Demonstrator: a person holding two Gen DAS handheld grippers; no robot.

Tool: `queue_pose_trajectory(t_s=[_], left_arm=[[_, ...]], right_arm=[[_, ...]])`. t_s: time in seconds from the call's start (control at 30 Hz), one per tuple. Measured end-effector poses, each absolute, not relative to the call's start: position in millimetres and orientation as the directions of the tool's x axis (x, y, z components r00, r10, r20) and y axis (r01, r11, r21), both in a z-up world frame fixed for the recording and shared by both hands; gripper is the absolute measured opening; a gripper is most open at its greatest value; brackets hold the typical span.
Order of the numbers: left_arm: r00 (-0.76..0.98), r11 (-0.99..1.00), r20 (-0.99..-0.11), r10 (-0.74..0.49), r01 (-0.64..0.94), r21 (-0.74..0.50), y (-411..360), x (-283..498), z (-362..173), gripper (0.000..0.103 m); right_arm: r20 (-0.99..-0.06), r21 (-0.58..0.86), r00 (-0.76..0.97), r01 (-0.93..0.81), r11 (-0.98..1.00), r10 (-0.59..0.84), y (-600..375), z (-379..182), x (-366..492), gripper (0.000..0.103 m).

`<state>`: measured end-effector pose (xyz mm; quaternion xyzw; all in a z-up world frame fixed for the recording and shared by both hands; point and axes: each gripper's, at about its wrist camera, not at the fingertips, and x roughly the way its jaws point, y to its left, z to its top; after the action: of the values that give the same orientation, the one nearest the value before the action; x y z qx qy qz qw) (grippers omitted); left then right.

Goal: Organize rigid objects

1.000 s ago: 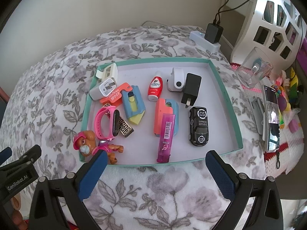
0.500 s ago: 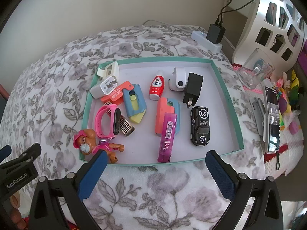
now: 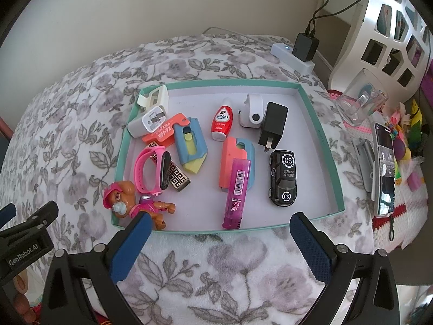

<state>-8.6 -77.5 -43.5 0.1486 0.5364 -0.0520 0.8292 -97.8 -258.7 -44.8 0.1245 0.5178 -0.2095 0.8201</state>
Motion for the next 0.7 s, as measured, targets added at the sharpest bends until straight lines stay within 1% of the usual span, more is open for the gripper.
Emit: queue_pose_trajectory(t_s=[0.7], left_arm=[[0.421, 0.949, -0.904, 0.072, 0.248, 0.192, -77.2, -8.2, -43.1, 0.103]], right_arm=[[-0.903, -0.016, 0.373, 0.466, 0.885, -0.212, -257.9, -46.9, -97.0, 0.103]])
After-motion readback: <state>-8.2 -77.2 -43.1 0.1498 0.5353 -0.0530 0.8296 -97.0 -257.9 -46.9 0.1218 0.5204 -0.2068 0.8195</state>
